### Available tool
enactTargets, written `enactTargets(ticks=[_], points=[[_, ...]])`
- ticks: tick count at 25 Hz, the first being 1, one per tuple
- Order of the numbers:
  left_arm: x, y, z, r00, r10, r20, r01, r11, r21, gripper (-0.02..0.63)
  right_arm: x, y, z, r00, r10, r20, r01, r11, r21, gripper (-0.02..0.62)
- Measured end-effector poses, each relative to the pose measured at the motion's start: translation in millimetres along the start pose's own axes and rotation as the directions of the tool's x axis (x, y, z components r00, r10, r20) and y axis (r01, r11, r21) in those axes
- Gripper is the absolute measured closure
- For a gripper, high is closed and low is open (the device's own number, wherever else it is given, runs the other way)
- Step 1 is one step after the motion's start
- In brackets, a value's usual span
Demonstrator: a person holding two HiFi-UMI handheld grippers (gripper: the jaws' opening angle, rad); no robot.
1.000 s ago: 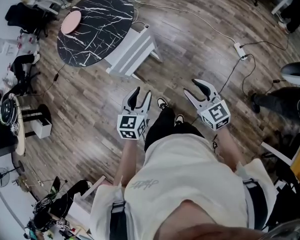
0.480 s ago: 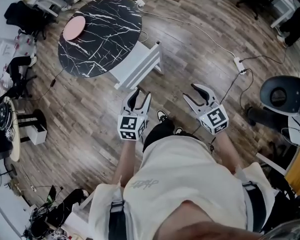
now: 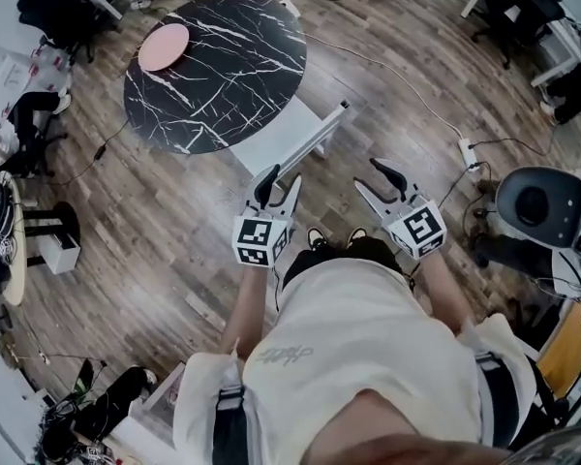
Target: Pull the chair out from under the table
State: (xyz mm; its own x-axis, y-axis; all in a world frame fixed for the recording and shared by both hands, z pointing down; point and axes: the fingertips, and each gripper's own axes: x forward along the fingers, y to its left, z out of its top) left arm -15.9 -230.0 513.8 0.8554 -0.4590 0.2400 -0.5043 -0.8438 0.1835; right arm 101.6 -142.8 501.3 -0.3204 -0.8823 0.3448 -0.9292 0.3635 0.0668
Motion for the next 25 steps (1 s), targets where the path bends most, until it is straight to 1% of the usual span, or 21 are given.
enactTargets(ticks=[4,8,11,14,16,18,20,21,23,25], points=[[4.1,12.5,1.0,1.0,0.016,0.007,-0.016,1.0,-0.008,0.408,19.7,-6.3,7.5,0.999,0.045,0.009,-0.045,0.999,-0.007,0.4],[8.4,19.5,-2.4,0.999,0.035,-0.006,-0.035,0.999,-0.004,0.408,37.1,-9.3,2.0,0.995,0.099,-0.023,-0.099,0.995,-0.026,0.4],[15.7,27.5,-4.0,0.998,0.065,-0.026,-0.065,0.998,0.009,0.408,54.8,-14.4,2.9,0.989,0.147,-0.031,-0.148,0.987,-0.054,0.4],[27.7,39.5,-1.4,0.994,0.098,-0.043,-0.098,0.995,0.011,0.408,81.2,-25.3,13.5,0.981,0.195,-0.018,-0.195,0.976,-0.096,0.4],[39.6,48.0,-0.9,0.992,0.109,-0.065,-0.11,0.994,-0.004,0.408,100.8,-33.4,15.4,0.97,0.242,-0.033,-0.244,0.961,-0.129,0.4],[52.8,52.7,-2.4,0.989,0.112,-0.096,-0.114,0.993,-0.017,0.408,117.2,-41.1,16.7,0.953,0.298,-0.051,-0.303,0.94,-0.158,0.4],[67.1,56.7,-2.0,0.986,0.112,-0.122,-0.114,0.993,-0.01,0.408,132.8,-50.9,23.7,0.934,0.352,-0.057,-0.356,0.915,-0.189,0.397],[74.0,57.7,-2.8,0.984,0.109,-0.141,-0.11,0.994,0.002,0.408,140.6,-55.7,28.4,0.925,0.375,-0.056,-0.378,0.902,-0.206,0.397],[85.5,56.6,-10.3,0.974,0.092,-0.207,-0.084,0.995,0.047,0.408,155.8,-62.3,33.3,0.906,0.421,-0.054,-0.421,0.877,-0.231,0.397],[95.1,53.5,-23.1,0.955,0.078,-0.288,-0.051,0.994,0.101,0.408,169.0,-64.5,32.1,0.878,0.473,-0.067,-0.474,0.845,-0.249,0.397]])
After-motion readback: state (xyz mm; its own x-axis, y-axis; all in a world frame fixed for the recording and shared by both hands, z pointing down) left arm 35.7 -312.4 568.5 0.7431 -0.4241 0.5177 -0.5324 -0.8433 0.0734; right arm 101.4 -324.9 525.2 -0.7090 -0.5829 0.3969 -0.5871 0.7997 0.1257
